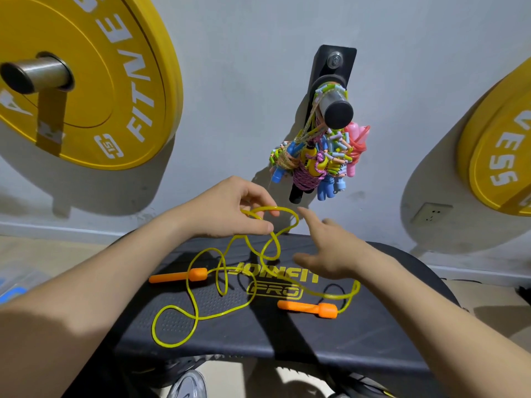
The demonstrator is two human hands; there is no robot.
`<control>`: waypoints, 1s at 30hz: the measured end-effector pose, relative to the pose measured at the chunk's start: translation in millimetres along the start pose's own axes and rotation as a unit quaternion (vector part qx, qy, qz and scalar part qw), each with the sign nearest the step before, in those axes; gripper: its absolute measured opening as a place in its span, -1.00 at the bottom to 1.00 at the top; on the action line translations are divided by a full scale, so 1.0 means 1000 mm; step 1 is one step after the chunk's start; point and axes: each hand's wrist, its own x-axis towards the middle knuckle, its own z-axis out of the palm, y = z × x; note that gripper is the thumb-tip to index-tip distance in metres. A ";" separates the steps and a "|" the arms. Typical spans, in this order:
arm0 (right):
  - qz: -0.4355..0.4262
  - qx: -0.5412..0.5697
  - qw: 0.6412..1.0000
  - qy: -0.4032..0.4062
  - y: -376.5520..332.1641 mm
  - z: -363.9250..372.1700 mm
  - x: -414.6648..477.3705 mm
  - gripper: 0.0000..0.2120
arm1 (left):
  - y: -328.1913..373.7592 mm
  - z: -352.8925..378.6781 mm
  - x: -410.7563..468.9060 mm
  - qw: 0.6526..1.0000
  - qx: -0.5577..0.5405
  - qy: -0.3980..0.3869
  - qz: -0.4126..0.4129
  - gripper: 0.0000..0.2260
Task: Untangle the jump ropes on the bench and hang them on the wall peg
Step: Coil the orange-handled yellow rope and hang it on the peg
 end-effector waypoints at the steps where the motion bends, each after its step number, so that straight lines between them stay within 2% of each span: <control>1: -0.036 0.040 0.998 0.038 -0.006 -0.001 0.000 -0.18 | 0.001 0.001 0.000 1.000 -0.004 -0.008 0.004 -0.83; 4: -0.114 0.155 0.975 0.116 -0.019 -0.007 0.000 -0.78 | 0.002 0.001 0.000 1.000 -0.010 -0.021 0.020 -0.76; 5: -0.119 0.183 0.968 0.124 -0.021 -0.011 -0.001 -0.87 | 0.000 0.001 0.000 1.000 -0.010 -0.020 0.022 -0.72; 8: -0.122 0.306 0.940 0.090 -0.020 -0.020 -0.004 -0.80 | -0.012 0.000 0.002 0.998 0.054 0.018 0.000 -0.74; 10: -0.055 0.345 0.928 0.131 -0.013 -0.021 -0.002 -0.80 | -0.024 -0.002 0.004 0.989 0.137 0.038 -0.050 -0.85; 11: 0.005 0.321 0.931 0.173 -0.007 -0.021 0.001 -0.80 | -0.030 -0.004 0.004 0.984 0.156 0.029 -0.080 -0.83; 13: 0.121 0.127 0.960 0.218 0.007 -0.023 0.003 -0.77 | -0.040 -0.008 0.001 0.976 0.170 0.001 -0.139 -0.76; 15: 0.185 -0.045 0.972 0.137 0.015 -0.020 0.000 -0.81 | -0.046 -0.010 0.000 0.969 0.176 -0.004 -0.175 -0.85; 16: 0.192 -0.071 0.975 0.083 0.012 -0.019 -0.003 -0.89 | -0.047 -0.010 0.000 0.970 0.161 0.004 -0.184 -0.90; 17: 0.185 -0.076 0.979 0.043 0.009 -0.016 -0.004 -0.98 | -0.046 -0.008 0.000 0.974 0.131 0.015 -0.184 -0.94; 19: 0.131 -0.059 0.989 0.025 0.002 -0.011 -0.003 -0.97 | -0.038 -0.004 0.001 0.984 0.057 0.033 -0.167 -0.96; 21: 0.031 0.022 0.998 0.053 -0.014 -0.008 0.001 -0.66 | -0.027 0.000 0.002 0.990 -0.002 0.035 -0.138 -0.90; 23: -0.042 0.168 0.983 0.066 -0.039 -0.012 -0.002 -0.50 | -0.017 0.004 0.002 0.994 -0.031 0.032 -0.098 -0.81; 24: -0.068 0.222 0.970 0.077 -0.047 -0.010 -0.002 -0.53 | -0.015 0.005 0.002 0.995 -0.046 0.032 -0.079 -0.76; 26: -0.099 0.206 0.965 0.130 -0.057 -0.007 -0.002 -0.76 | -0.014 0.006 0.002 0.996 -0.072 0.036 -0.045 -0.65; 28: -0.126 0.134 0.969 0.165 -0.059 -0.006 -0.004 -0.70 | -0.021 0.005 0.002 0.998 -0.048 0.037 -0.028 -0.59; 30: -0.151 0.154 0.954 0.209 -0.058 -0.007 -0.006 -0.74 | -0.033 0.006 0.001 0.998 0.050 0.028 -0.029 -0.63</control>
